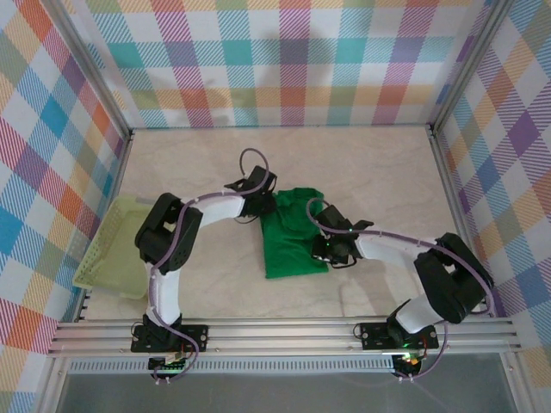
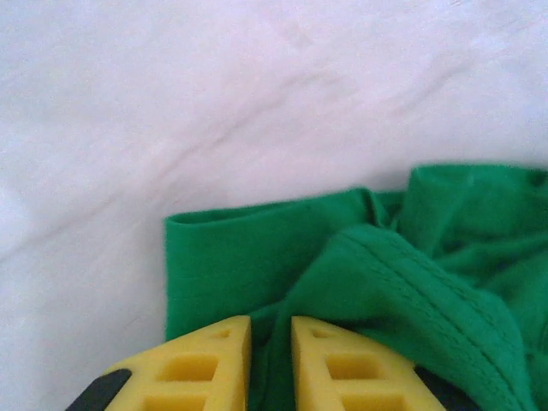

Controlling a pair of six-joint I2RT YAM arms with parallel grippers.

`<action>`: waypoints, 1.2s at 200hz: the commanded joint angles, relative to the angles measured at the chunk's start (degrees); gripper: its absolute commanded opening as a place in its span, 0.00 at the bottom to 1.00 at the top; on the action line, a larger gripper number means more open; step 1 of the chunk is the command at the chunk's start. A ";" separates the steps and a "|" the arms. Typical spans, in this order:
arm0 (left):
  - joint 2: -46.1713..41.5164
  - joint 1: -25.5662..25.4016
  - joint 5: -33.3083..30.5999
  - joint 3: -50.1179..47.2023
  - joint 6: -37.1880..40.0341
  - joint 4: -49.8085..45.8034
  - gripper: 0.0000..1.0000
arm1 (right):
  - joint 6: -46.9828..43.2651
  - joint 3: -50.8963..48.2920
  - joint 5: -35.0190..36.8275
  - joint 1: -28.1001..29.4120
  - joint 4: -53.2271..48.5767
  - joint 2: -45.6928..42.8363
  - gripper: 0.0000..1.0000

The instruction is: Fold the inside-out t-shirt

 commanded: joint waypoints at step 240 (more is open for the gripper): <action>4.28 -10.04 -9.09 18.47 41.60 -15.93 0.75 | -15.90 15.85 0.40 -18.59 -1.37 1.07 0.50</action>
